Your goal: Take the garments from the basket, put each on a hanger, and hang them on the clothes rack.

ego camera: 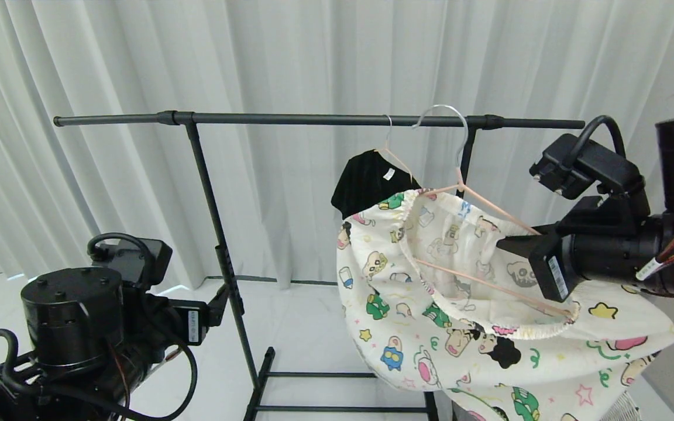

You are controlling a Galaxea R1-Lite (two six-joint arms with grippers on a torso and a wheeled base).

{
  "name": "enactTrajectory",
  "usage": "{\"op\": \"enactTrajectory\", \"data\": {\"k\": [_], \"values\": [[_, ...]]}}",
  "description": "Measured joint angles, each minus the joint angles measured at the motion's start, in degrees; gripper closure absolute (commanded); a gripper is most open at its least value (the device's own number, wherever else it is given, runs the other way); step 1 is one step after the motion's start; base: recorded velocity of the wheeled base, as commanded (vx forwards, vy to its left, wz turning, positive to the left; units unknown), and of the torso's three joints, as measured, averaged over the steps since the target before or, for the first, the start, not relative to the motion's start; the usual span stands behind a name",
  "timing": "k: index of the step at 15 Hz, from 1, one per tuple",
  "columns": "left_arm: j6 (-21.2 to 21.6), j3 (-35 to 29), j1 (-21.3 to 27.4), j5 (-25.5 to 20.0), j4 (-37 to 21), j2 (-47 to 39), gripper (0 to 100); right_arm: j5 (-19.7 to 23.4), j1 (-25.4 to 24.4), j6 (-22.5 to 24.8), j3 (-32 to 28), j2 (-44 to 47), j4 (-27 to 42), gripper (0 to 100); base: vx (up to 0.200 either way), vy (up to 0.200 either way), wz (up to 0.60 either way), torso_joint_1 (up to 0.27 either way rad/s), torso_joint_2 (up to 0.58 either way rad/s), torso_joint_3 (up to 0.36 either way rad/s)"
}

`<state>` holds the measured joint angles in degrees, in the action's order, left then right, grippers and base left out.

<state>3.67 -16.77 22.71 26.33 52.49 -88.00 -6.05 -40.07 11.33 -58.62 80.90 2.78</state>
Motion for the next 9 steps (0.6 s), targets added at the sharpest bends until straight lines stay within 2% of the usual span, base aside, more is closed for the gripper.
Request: {"op": "enactTrajectory", "data": {"k": [2, 4, 9], "values": [[0.02, 0.68, -0.66, 2.71, -0.11, 0.82, 0, -1.08, 0.88, -0.52, 3.91, -2.89, 1.4, 100, 0.0, 0.0, 0.0, 0.0, 0.0, 0.0], [0.02, 1.95, -1.52, 5.68, -0.05, 1.16, 0, -1.28, 2.01, -0.63, 6.25, -6.36, 6.14, 100, 0.0, 0.0, 0.0, 0.0, 0.0, 0.0], [0.43, 2.5, -3.25, 6.27, -0.05, 1.76, 0, -1.32, 5.67, -0.77, 11.11, -16.1, 16.32, 100, 0.0, 0.0, 0.0, 0.0, 0.0, 0.0]]}}
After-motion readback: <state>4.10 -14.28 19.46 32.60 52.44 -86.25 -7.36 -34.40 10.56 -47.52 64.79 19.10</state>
